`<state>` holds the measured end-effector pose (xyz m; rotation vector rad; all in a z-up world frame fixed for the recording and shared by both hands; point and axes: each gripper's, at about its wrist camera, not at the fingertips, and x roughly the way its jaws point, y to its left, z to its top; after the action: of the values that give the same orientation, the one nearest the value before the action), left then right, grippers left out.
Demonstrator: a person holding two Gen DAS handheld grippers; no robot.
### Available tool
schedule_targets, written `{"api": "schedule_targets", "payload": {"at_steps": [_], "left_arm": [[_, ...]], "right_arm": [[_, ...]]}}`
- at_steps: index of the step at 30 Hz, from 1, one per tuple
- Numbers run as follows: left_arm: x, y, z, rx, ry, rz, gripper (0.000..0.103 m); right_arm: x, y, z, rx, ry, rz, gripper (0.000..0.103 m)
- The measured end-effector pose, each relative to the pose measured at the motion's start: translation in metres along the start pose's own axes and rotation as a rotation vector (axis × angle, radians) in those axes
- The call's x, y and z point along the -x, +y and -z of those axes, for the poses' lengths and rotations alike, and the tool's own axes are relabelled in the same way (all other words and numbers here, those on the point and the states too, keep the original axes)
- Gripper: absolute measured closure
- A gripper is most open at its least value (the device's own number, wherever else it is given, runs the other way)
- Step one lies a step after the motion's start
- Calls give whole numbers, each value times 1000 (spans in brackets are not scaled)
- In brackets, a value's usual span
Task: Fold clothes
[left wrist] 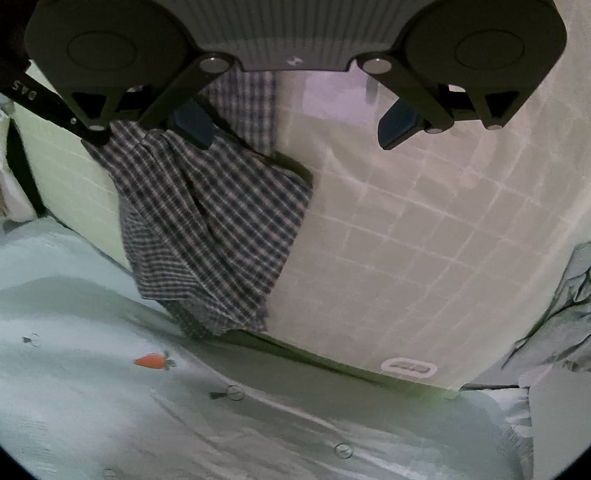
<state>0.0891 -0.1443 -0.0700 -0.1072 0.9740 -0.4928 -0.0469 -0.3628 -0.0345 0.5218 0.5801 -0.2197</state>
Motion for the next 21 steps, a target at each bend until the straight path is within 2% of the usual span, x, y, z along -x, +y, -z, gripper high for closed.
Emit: {"api": "schedule_targets", "payload": {"at_steps": [4, 15, 19, 21], "left_arm": [[15, -13, 23, -22, 12, 13, 7], [48, -49, 90, -64, 81, -10, 7], [58, -61, 117, -94, 101, -20, 7], [59, -63, 128, -95, 114, -32, 7]], "right_arm": [[32, 4, 19, -33, -12, -7, 102], [129, -3, 64, -98, -9, -4, 102], [164, -12, 79, -190, -27, -53, 102], [168, -18, 89, -213, 10, -32, 102]]}}
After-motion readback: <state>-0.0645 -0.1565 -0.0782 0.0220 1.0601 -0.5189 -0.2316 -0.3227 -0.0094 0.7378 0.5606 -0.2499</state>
